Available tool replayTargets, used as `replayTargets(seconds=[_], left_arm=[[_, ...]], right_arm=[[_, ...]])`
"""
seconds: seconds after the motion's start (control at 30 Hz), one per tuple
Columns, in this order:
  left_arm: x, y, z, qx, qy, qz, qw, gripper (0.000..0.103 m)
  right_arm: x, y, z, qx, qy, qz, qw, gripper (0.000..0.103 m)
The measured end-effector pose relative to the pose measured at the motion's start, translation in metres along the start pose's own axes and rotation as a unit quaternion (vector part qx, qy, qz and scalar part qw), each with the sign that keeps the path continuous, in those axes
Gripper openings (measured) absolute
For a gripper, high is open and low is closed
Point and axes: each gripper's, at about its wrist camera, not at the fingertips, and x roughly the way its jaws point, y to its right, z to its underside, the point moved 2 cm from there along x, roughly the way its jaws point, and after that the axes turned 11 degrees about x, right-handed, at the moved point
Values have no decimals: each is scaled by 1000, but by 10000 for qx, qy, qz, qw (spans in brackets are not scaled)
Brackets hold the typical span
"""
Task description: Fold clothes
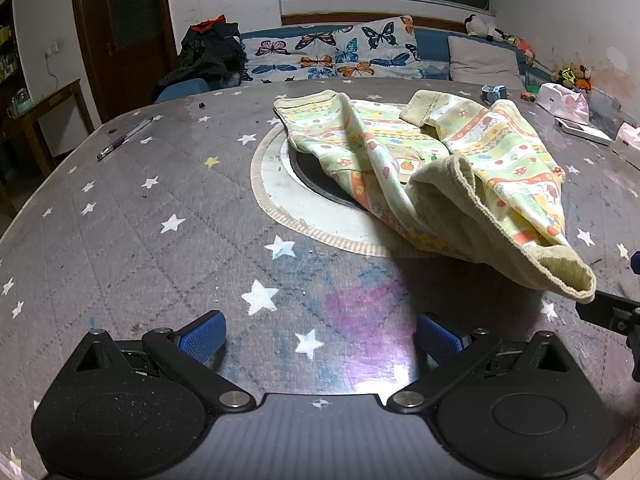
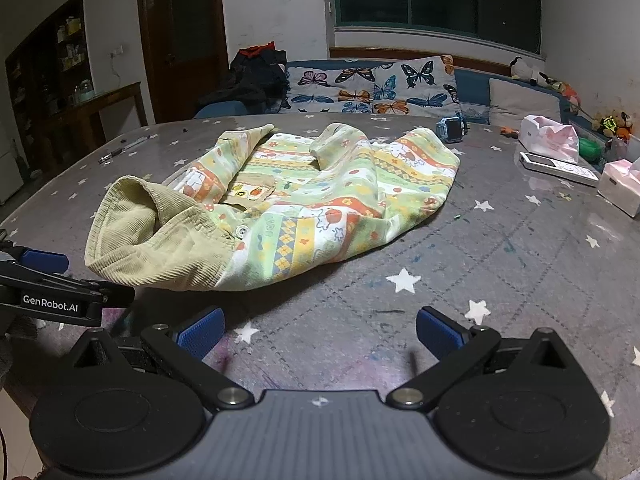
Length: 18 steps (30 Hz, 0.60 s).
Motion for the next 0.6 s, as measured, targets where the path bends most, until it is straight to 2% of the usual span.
replayTargets(seconds=[0.6], left_arm=[[3,-17,-12,-94,75,-201,9997,103]], right_arm=[[7,-1,-12,20,11,-76,10000,103]])
